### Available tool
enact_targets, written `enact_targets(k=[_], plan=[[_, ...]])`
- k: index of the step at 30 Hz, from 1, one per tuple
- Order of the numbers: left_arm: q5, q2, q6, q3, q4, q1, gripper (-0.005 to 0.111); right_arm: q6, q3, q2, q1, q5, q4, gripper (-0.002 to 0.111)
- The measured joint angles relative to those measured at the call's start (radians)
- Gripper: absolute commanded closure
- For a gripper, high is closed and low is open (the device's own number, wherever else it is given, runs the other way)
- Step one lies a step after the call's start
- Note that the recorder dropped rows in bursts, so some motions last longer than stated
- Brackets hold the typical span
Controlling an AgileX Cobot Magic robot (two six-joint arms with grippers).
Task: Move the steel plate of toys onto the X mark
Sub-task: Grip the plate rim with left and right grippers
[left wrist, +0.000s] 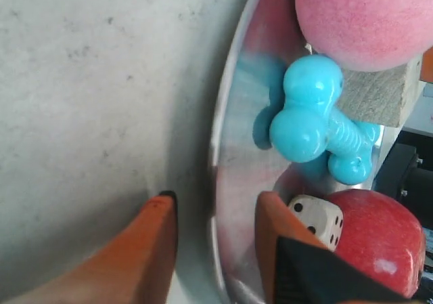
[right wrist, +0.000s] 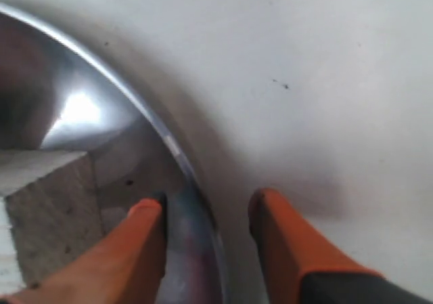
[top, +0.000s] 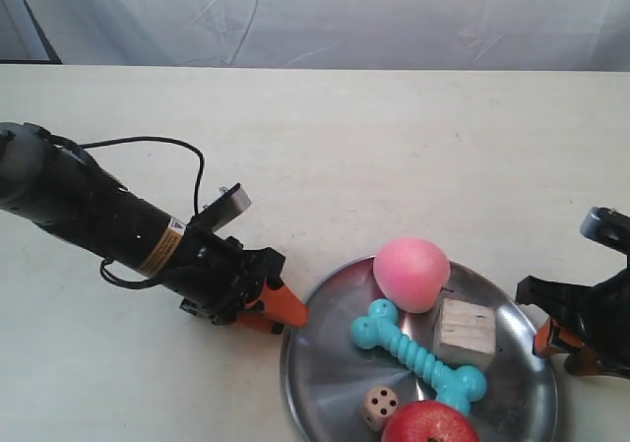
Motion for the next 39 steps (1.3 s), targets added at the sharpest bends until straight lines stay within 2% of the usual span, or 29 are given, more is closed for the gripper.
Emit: enact_targets(k=[14,26,33,39], plan=[[-0.021,0.000,-0.002,0.000,0.004,0.000,0.069,0.000,0.004,-0.050,0.000,0.065,0.002,0.066],[-0.010,0.000,-0.002,0.000,0.009,-0.049,0.069,-0.064,0.029,-0.050,0.000,0.038,0.072,0.066],[-0.008,0.000,-0.002,0.000,0.009,-0.048,0.069,-0.087,0.030,0.028,0.000,0.036,0.090,0.066],[0.012,0.000,-0.002,0.000,0.009,-0.048,0.069,-0.206,0.028,0.086,0.000,0.040,0.175,0.066]])
